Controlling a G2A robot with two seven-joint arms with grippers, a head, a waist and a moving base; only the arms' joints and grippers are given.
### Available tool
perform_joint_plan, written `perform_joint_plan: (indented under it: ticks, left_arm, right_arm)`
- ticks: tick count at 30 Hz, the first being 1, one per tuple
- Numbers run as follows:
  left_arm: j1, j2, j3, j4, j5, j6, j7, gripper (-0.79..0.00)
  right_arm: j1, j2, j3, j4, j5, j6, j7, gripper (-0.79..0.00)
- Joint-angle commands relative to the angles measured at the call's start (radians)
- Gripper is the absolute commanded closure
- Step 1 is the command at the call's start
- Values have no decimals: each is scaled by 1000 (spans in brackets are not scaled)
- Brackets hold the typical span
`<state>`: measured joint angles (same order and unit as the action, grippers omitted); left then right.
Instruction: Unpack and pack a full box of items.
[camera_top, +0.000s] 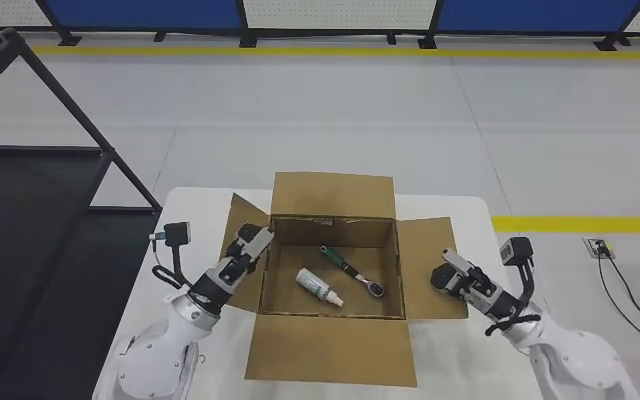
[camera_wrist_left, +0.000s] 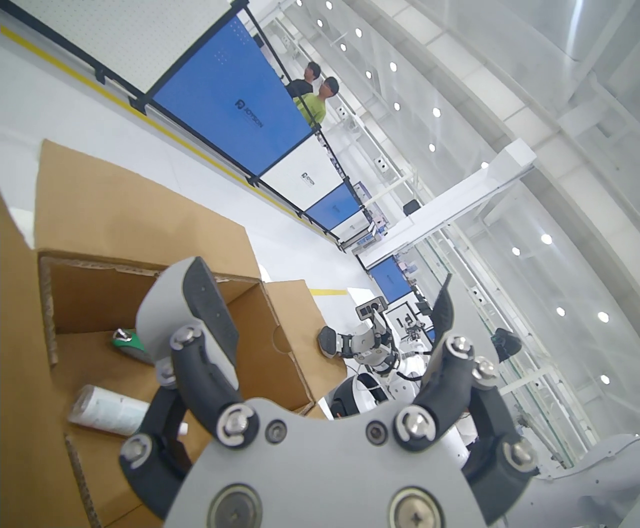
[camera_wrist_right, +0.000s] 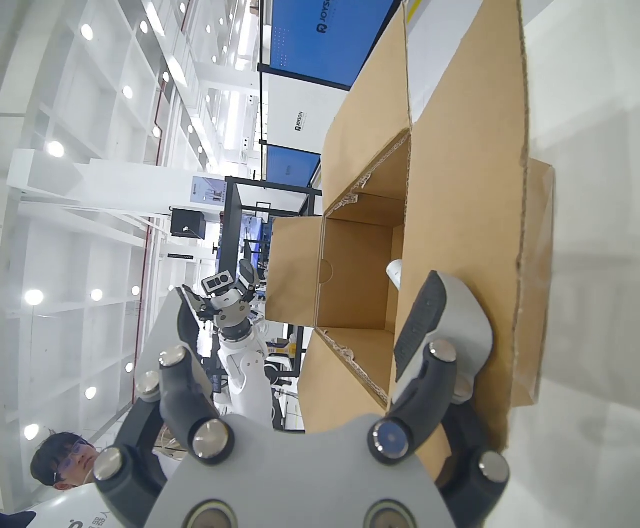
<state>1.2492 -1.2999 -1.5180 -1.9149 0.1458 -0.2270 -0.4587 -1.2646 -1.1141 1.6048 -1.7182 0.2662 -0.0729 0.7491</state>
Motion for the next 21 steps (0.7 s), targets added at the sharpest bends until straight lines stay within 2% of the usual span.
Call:
perform_joint_plan:
  ticks: [1,21]
  left_arm:
    - [20,3,-21,3,-15,10,-8,-785]
    - [79,24,-107,79,-70,73,-15,-785]
  right_arm:
    - [7,1,-5,12,-4,0,2,-785]
    - [65,14,-33,109,-79,29,15,-785]
